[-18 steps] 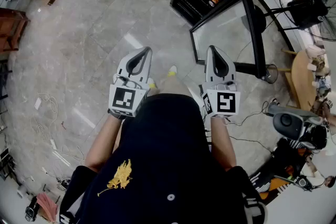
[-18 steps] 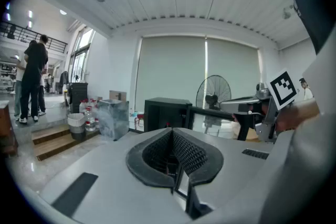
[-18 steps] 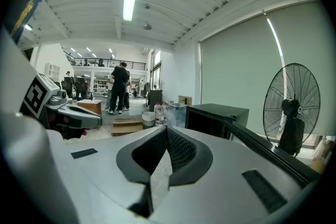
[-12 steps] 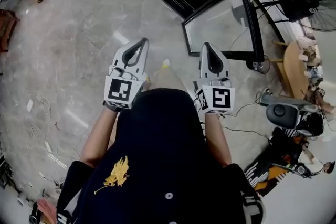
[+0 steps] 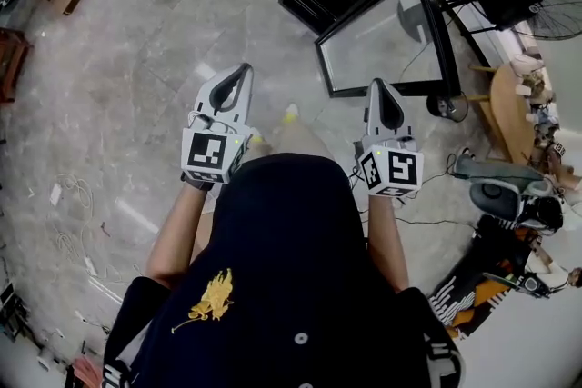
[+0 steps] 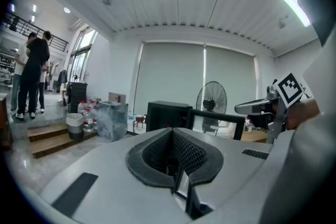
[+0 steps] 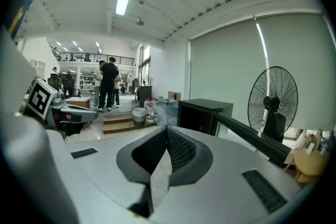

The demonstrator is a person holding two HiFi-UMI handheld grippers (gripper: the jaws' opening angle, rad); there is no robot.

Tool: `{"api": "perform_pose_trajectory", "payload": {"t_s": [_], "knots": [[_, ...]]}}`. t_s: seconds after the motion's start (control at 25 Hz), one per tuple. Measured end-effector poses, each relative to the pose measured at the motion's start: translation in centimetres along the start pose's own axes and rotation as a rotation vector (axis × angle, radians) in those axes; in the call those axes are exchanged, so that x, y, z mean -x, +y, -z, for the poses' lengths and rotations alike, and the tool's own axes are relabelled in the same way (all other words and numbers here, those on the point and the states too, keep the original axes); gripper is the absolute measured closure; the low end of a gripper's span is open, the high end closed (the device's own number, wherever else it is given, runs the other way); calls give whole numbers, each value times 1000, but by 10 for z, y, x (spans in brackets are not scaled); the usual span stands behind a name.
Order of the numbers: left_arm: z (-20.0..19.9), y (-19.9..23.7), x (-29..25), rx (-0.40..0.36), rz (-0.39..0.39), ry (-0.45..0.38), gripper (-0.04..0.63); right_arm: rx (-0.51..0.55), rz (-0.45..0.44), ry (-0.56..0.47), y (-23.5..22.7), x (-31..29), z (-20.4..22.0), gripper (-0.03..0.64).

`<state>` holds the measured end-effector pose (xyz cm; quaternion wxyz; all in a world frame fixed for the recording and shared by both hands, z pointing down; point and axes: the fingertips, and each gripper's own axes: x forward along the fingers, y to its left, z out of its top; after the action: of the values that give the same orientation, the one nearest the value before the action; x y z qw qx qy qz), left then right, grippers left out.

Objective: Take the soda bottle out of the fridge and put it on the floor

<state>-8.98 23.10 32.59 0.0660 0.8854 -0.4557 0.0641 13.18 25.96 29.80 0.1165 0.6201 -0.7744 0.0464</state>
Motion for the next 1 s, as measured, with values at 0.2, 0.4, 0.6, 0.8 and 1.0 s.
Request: {"api": "perform_pose_trajectory", "payload": {"t_s": [0.2,0.4,0.6,0.8,1.0], "knots": [[7,1,4,9,6,-1,577,7,6,26,7,13,8,621],[19,4,-8,13,19,37,577,-10,-1,58,9,6,21,621],[17,16,-36,18,8,59,577,-27,-16,68,-5,-32,23,621],[-2,38,-88,-33,-10,81,577,-60,-55,48,-29,-106,21,620],[-30,47,-153,-53,-22,70,577,-70,-80,33,-67,-182,17,620]]}}
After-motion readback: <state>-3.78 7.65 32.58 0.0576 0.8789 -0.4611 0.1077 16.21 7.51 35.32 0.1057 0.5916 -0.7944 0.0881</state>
